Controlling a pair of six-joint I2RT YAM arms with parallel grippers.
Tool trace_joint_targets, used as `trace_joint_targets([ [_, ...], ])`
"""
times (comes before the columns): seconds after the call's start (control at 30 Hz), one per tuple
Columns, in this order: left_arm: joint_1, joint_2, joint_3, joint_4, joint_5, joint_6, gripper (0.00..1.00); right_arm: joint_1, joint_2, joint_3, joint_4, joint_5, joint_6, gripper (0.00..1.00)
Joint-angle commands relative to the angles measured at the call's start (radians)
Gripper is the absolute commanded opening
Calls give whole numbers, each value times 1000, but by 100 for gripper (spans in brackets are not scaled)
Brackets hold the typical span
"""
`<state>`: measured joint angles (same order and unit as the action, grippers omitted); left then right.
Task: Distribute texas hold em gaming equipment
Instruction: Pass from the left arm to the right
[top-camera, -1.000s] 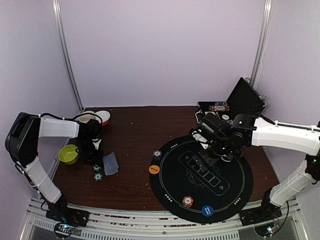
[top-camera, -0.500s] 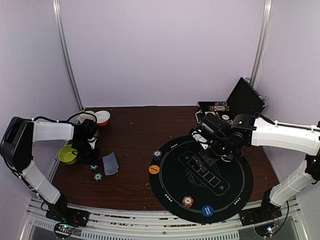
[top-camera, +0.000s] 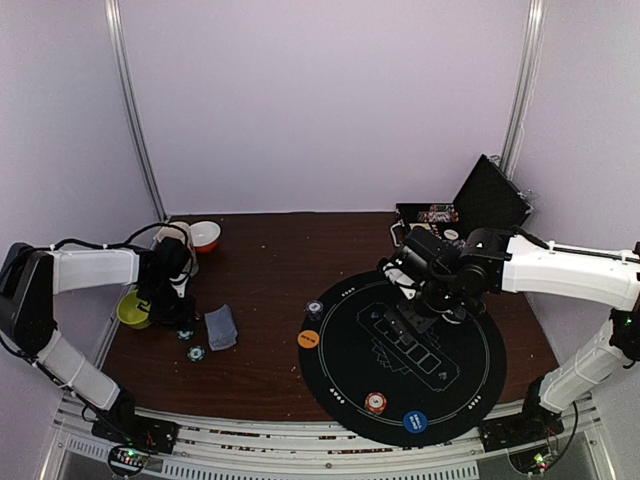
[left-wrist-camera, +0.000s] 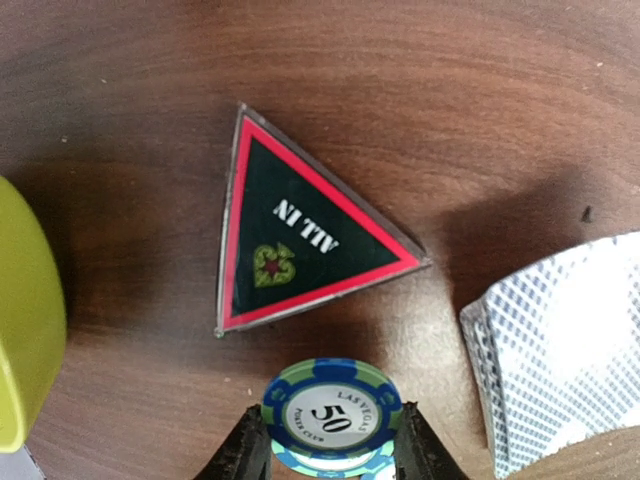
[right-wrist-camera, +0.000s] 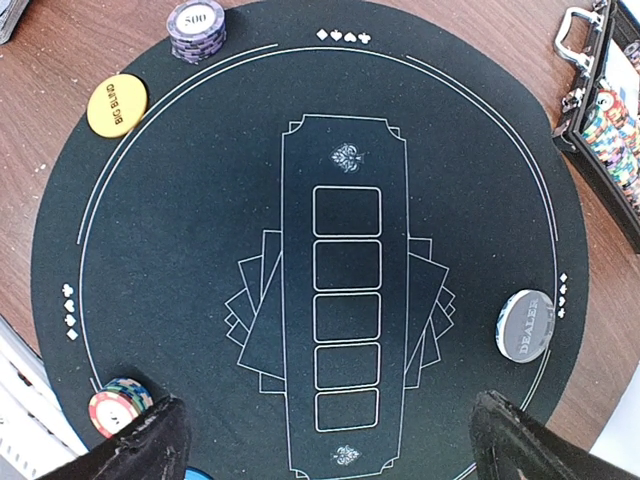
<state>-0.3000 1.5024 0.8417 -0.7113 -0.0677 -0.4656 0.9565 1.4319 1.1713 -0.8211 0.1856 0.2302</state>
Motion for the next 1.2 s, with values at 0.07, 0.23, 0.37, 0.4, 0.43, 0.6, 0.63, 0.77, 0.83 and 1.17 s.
trace_joint_targets([
  [0.07,-2,-44,67,-66,9,15,22,-7,9,-3,-12,-6,-10,100],
  [0.23,-45,-58,147,-141,-2,24,21,-6,5,-4,4,-6,-8,100],
  [0.37,-143,-30,269,-203,-29,21,21,-7,7,2,7,-4,-12,100],
  [0.4,-174,-12,307,-214,-32,19,21,-7,6,1,11,-1,-13,100],
  [0.43,-202,9,342,-221,-31,19,21,-9,5,-1,15,2,-13,100],
  [0.6,-338,164,553,-225,-19,31,20,-33,-9,-17,35,4,0,100],
  [0.63,-356,196,590,-224,-19,36,20,-36,-12,-24,36,3,5,100],
  [0.77,-424,330,718,-220,-14,59,19,-47,-28,-35,31,1,18,100],
  [0.83,-449,378,752,-206,4,69,19,-53,-43,-47,32,9,26,100],
  [1.17,-485,590,992,-185,26,107,18,-78,-73,-82,34,-9,60,100],
])
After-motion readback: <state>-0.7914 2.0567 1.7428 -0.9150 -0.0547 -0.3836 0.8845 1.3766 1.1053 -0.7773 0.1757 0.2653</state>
